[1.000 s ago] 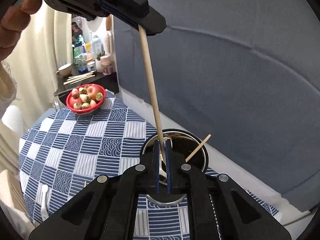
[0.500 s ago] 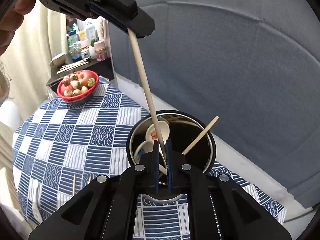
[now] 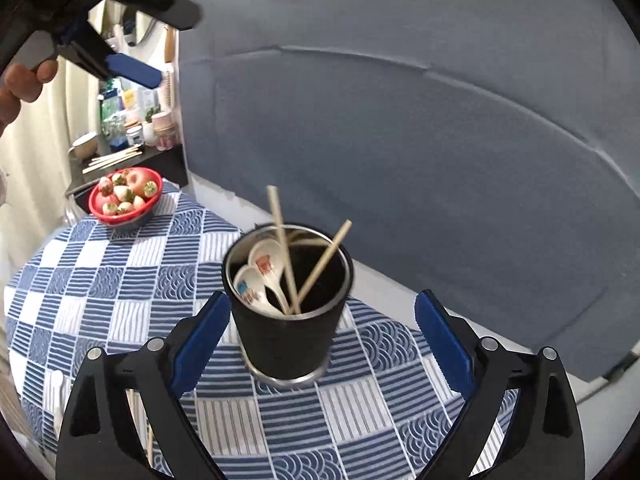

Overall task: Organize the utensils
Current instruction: 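Move both tools back over the table toward the labeled white spoon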

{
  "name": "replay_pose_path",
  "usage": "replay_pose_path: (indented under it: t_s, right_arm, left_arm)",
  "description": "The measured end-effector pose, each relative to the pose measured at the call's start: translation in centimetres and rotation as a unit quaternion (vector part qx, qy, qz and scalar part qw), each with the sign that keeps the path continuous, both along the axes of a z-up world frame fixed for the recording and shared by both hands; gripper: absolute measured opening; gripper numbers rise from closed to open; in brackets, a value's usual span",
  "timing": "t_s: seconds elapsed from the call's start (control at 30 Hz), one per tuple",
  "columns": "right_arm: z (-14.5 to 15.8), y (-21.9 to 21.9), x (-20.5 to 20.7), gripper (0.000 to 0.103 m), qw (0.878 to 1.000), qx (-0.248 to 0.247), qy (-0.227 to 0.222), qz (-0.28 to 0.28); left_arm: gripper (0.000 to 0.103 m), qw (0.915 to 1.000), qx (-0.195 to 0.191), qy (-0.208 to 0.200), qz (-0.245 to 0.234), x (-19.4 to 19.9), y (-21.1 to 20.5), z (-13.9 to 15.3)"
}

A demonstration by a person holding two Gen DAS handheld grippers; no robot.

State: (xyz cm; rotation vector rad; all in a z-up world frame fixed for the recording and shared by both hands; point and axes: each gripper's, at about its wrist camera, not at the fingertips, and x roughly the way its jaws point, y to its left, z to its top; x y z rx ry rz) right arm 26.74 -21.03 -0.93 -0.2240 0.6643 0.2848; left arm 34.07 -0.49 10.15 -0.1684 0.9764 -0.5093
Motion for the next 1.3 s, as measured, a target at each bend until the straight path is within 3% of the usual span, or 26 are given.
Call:
replay_pose_path:
  t_s: [0.23, 0.37, 0.8, 1.3]
  right_arm:
    - [-1.5, -0.7, -1.6, 0.093, 0.999, -0.001, 0.015, -0.036]
    - [-2.2, -0.6, -2.7, 0.093, 0.999, 0.006, 0.026, -0.031]
    - [-5.0, 2.3, -6.3, 0.093, 0.997, -0.002, 0.074, 0.005]
    - [-7.7, 6.3, -13.0, 0.093, 0.993, -0.008, 0.114, 0.039]
  left_arm:
    - [0.097, 0.9997, 0.012, 0.011, 0.015, -1.7, 1.9, -1.6]
    - [0.097, 0.9988, 0.039, 0.014, 0.026, -3.1, 3.0, -2.8]
    - [0.097, 0.9939, 0.064, 0.057, 0.07, -8.2, 6.7, -7.6]
    - [0.097, 0.9908, 0.066, 0.085, 0.082, -16.2, 11.0, -10.9]
